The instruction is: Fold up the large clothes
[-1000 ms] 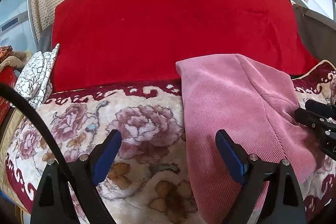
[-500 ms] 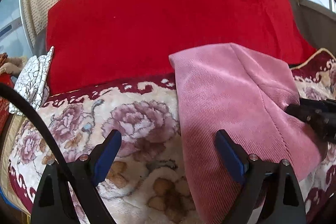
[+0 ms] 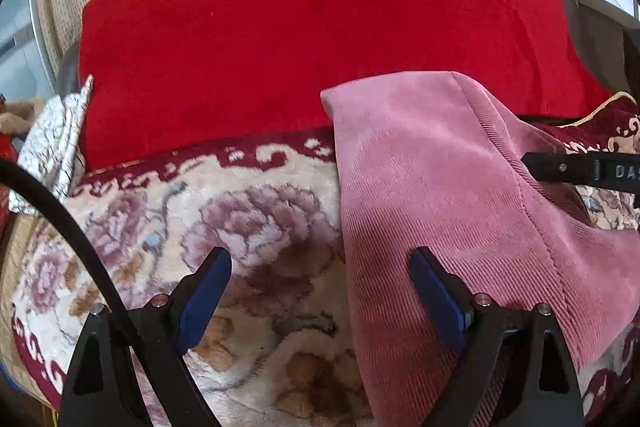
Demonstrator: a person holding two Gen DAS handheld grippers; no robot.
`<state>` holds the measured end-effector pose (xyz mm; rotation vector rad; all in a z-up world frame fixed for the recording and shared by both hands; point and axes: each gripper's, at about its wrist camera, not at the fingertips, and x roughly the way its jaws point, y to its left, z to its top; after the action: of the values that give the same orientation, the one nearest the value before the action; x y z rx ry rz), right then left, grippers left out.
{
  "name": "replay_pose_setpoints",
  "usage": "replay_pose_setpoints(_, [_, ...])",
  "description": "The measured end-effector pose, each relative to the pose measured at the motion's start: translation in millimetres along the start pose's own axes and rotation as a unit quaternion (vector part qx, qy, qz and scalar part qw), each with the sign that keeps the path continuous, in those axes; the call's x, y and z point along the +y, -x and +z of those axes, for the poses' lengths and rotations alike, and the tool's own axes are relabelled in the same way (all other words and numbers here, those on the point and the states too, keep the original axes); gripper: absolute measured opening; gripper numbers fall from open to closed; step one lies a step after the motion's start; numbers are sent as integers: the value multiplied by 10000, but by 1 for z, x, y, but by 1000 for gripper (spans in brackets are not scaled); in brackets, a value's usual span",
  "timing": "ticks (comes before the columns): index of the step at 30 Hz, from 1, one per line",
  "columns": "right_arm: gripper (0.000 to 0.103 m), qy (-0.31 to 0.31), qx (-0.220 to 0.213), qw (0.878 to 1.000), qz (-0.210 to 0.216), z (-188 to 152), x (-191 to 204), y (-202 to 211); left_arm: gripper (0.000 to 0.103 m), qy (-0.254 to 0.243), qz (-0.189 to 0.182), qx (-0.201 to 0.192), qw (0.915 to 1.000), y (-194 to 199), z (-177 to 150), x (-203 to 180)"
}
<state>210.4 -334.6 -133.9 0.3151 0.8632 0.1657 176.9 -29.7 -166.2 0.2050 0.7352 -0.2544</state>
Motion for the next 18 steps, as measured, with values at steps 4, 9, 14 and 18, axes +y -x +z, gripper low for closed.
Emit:
replay_pose_setpoints(4, [45,77,-277,9995,133,-4,7,29,91,81,-99,-126,9998,13,-2,0])
replay_pose_setpoints(9, [44,366,-229,9988,222,-26,19,60,91,-75,-31,-316,9995,27,-6,-2])
replay_pose_setpoints(14, [45,493,84,9987,90,-43,26,56,91,-71,-65,-265,9996,28,-10,-1])
replay_pose_setpoints(18, [45,283,278,9992,53,-47,18,38,91,-126,-33,-252,9996,28,-13,-2])
